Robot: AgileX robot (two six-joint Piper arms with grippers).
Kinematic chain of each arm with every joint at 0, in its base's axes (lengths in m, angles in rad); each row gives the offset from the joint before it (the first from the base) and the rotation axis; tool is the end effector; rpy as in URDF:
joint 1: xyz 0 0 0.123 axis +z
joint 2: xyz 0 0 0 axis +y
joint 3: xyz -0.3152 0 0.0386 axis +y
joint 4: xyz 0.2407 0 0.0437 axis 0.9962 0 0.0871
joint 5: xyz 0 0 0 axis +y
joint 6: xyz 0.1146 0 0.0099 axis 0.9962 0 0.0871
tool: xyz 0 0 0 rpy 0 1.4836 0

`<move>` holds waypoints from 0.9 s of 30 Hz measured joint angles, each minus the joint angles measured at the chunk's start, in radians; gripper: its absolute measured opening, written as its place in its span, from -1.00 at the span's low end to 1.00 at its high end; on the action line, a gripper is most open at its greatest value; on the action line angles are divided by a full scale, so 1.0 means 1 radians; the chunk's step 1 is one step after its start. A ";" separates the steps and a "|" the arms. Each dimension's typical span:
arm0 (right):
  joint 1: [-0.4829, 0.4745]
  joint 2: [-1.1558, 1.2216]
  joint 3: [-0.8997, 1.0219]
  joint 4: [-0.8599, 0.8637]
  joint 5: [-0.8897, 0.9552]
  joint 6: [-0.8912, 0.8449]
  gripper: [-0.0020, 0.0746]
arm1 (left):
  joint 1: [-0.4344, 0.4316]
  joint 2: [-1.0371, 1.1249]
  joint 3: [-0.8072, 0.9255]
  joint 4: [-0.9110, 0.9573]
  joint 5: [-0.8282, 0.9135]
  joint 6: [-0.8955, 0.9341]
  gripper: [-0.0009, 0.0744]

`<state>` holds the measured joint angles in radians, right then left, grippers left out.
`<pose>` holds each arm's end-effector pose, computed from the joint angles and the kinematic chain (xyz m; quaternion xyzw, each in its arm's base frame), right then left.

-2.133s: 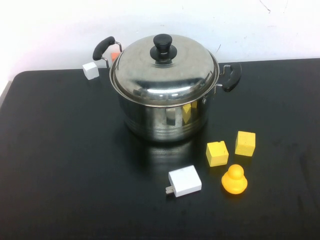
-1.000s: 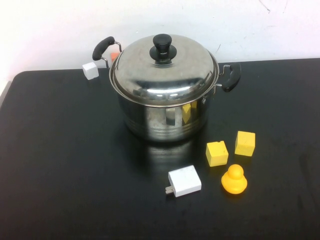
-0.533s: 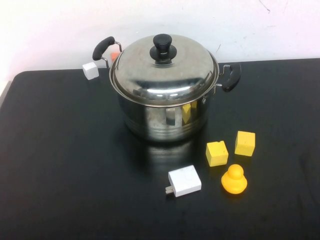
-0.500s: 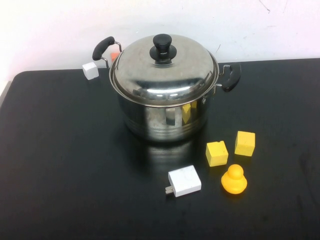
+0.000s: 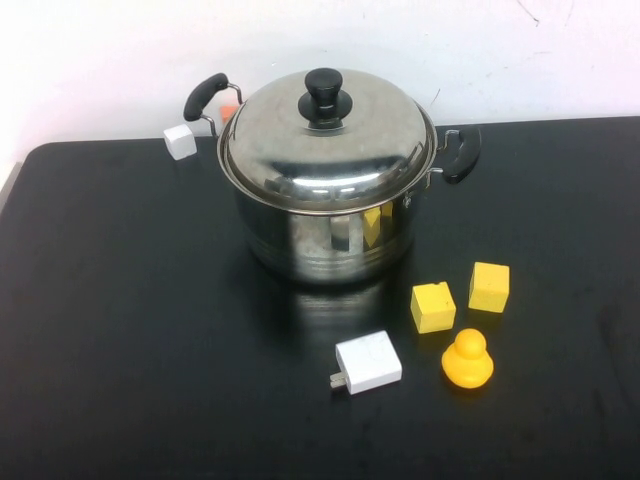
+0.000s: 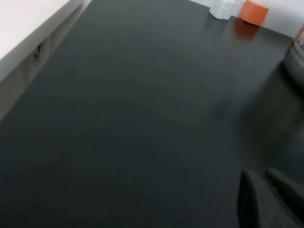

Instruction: Cover the pot

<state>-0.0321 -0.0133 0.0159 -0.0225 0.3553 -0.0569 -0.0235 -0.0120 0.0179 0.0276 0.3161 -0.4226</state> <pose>0.0359 -0.0021 0.1696 -0.0159 0.7959 -0.0364 0.6042 0.0372 0.0001 0.1732 -0.1481 0.7709 -0.1258 0.6066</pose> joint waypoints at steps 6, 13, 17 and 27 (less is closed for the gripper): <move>0.000 0.000 0.000 0.000 0.000 0.000 -0.95 | 0.000 0.000 0.000 0.000 0.000 0.159 -0.98; 0.000 0.000 0.000 0.000 0.000 0.000 -0.95 | 0.000 0.000 0.000 -0.013 0.000 0.231 -0.98; 0.000 0.000 0.000 0.000 0.000 0.000 -0.95 | 0.000 0.000 0.000 -0.016 0.000 0.236 -0.98; 0.000 0.000 0.000 0.000 0.000 0.000 -0.95 | 0.000 0.000 0.000 -0.016 0.000 0.237 -0.98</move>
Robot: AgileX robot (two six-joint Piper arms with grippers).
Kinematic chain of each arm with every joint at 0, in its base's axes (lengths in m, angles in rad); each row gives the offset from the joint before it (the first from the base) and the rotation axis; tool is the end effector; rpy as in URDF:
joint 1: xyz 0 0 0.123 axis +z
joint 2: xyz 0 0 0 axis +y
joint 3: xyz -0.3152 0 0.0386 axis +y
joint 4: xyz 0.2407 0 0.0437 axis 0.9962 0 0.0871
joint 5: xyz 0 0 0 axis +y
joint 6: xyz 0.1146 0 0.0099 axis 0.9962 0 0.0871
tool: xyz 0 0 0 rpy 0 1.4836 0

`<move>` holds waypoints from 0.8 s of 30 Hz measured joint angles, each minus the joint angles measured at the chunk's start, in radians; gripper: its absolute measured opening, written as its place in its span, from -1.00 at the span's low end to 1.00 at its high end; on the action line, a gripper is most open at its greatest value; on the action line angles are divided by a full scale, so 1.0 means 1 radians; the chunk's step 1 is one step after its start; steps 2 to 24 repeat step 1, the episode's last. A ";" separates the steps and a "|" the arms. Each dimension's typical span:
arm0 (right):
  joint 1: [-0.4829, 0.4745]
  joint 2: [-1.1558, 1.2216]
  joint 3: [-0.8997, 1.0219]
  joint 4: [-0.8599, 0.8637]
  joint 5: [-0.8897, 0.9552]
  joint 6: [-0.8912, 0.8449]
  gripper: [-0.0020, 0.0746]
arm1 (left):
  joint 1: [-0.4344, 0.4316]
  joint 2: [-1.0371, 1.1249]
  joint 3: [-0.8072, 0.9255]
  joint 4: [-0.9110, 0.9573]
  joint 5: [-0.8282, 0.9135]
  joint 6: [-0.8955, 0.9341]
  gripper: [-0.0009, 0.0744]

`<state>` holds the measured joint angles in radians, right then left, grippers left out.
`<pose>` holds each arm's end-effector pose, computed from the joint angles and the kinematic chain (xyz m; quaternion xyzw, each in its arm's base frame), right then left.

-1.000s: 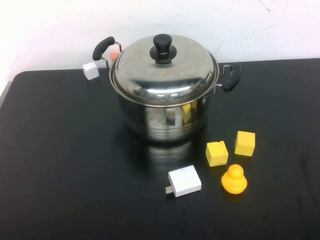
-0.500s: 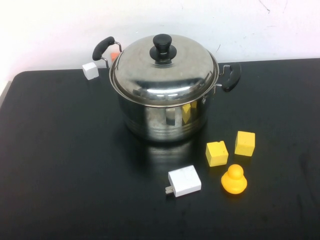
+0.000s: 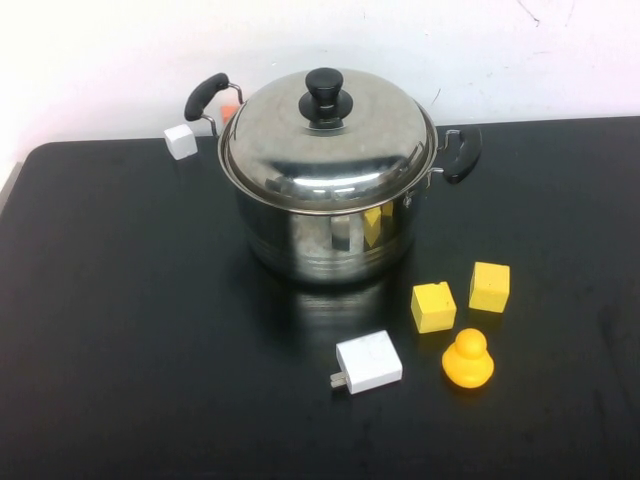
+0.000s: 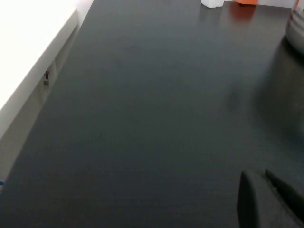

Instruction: Cover the pot

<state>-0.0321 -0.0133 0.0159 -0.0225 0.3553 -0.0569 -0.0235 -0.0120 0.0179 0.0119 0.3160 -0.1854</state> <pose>0.0359 -0.0021 0.1696 -0.0159 0.7959 -0.0364 0.6042 0.0372 -0.0004 0.1732 -0.0602 0.7827 -0.0597 0.6166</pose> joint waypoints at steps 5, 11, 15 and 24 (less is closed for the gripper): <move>0.000 0.000 0.000 0.000 0.000 0.000 -0.95 | 0.000 0.000 0.000 0.000 0.000 0.000 -0.98; 0.000 0.000 0.000 0.000 0.000 0.000 -0.95 | 0.000 0.000 0.000 0.000 0.000 0.000 -0.98; 0.000 0.000 0.000 0.000 0.000 0.000 -0.95 | 0.000 0.000 0.000 0.000 0.000 0.000 -0.98; 0.000 0.000 0.000 0.000 0.000 0.000 -0.95 | 0.000 0.000 0.000 0.000 0.000 0.000 -0.98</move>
